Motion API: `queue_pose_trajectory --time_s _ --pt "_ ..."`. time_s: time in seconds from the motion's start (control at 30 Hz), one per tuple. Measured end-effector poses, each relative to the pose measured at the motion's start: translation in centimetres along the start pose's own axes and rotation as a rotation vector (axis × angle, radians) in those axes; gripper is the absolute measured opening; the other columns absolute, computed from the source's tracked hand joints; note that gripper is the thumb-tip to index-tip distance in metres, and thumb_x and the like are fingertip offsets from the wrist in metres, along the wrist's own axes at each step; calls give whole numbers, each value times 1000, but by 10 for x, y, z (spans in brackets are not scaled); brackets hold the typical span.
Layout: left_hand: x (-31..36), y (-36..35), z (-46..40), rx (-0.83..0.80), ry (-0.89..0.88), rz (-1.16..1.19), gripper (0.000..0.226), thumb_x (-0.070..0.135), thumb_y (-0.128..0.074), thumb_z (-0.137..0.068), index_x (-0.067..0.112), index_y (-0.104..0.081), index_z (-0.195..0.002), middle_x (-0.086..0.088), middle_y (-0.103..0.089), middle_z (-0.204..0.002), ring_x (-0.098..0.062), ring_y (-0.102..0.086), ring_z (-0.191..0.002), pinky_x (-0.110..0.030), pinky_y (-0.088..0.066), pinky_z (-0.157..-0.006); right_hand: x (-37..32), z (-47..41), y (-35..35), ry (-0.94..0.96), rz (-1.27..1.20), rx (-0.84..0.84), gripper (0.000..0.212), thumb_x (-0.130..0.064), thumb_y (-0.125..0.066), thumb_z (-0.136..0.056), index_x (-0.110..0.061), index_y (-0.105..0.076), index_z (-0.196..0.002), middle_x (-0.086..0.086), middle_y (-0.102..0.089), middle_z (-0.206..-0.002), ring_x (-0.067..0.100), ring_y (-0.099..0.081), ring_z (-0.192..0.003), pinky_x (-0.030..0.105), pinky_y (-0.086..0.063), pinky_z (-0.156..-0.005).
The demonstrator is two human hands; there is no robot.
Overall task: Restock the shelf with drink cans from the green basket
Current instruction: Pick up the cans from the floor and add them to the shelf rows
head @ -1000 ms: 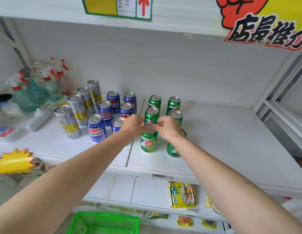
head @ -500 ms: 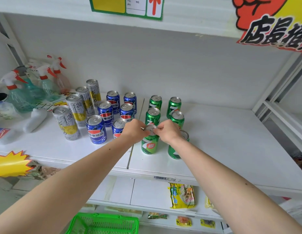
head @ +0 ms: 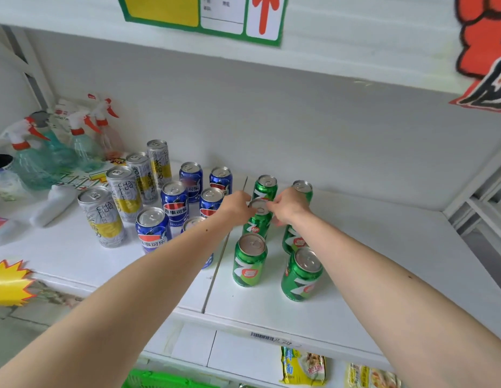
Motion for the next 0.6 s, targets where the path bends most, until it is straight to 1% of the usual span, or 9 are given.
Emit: queue_pose_trajectory --time_s 0.07,0.1,0.17,0.23,0.3,0.4,0.5,0.53,0.6 --pt "-1 -4 -4 -9 -2 23 28 23 -60 -91 7 -64 -114 -14 -68 -104 -24 -62 -82 -28 -48 -66 0 -7 -4 -11 34 -8 28 -30 -65 -92 -2 -68 -93 15 -73 -92 29 -73 -75 30 -59 -65" --pt "-1 -5 -5 -7 -5 32 25 23 -60 -91 6 -66 -108 -14 -69 -98 -22 -60 -75 -27 -45 -62 1 -10 -6 -15 54 -8 28 -31 -66 -92 -3 -67 -93 15 -73 -93 28 -73 -75 29 -58 -63" --pt "-1 -4 -7 -2 -8 38 22 23 -62 -89 6 -68 -102 -13 -70 -93 -21 -59 -71 -27 -44 -60 3 -12 -9 -19 70 -9 27 -30 -68 -91 -3 -68 -95 13 -73 -93 28 -73 -76 31 -59 -67" --pt "-1 -4 -7 -6 -7 35 23 23 -64 -88 6 -68 -102 -13 -70 -92 -22 -60 -71 -28 -47 -61 6 -14 -12 -15 51 -6 24 -27 -69 -89 -4 -69 -95 14 -74 -93 29 -73 -77 37 -61 -74" --pt "-1 -4 -8 -11 -5 38 24 24 -65 -87 6 -68 -104 -13 -70 -93 -23 -63 -74 -29 -52 -64 7 -15 -13 -9 35 2 20 -24 -70 -89 -4 -70 -92 14 -74 -91 29 -73 -76 40 -61 -75" --pt "-4 -4 -9 -17 -7 50 27 26 -67 -86 8 -69 -105 -12 -71 -96 -26 -68 -82 -35 -59 -74 8 -13 -13 -24 37 11 16 -21 -67 -90 -5 -69 -89 13 -73 -87 28 -73 -71 40 -62 -73" --pt "-6 -3 -9 -28 -8 40 28 27 -66 -87 9 -68 -109 -11 -71 -98 -24 -66 -78 -31 -57 -69 5 -9 -13 -30 68 31 17 -23 -65 -91 -6 -69 -90 12 -73 -88 28 -72 -72 38 -62 -73" --pt "-7 -2 -9 -32 -13 33 31 28 -65 -88 9 -66 -112 -11 -70 -102 -23 -64 -79 -29 -55 -69 4 -8 -13 -33 77 28 19 -24 -64 -92 -6 -69 -91 12 -73 -89 28 -72 -73 39 -62 -72" --pt "-8 2 -7 -26 -17 38 43 29 -64 -88 8 -58 -125 -10 -65 -121 -23 -62 -95 -30 -51 -82 1 -4 -12 -39 104 23 23 -28 -61 -94 -6 -67 -92 11 -72 -90 28 -71 -73 38 -61 -71"
Point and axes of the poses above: each hand's wrist, its own z-axis away from the middle knuckle, its own y-axis out of the back of the hand, x = y × z, the point moved 5 cm from there along -z, towards the middle knuckle
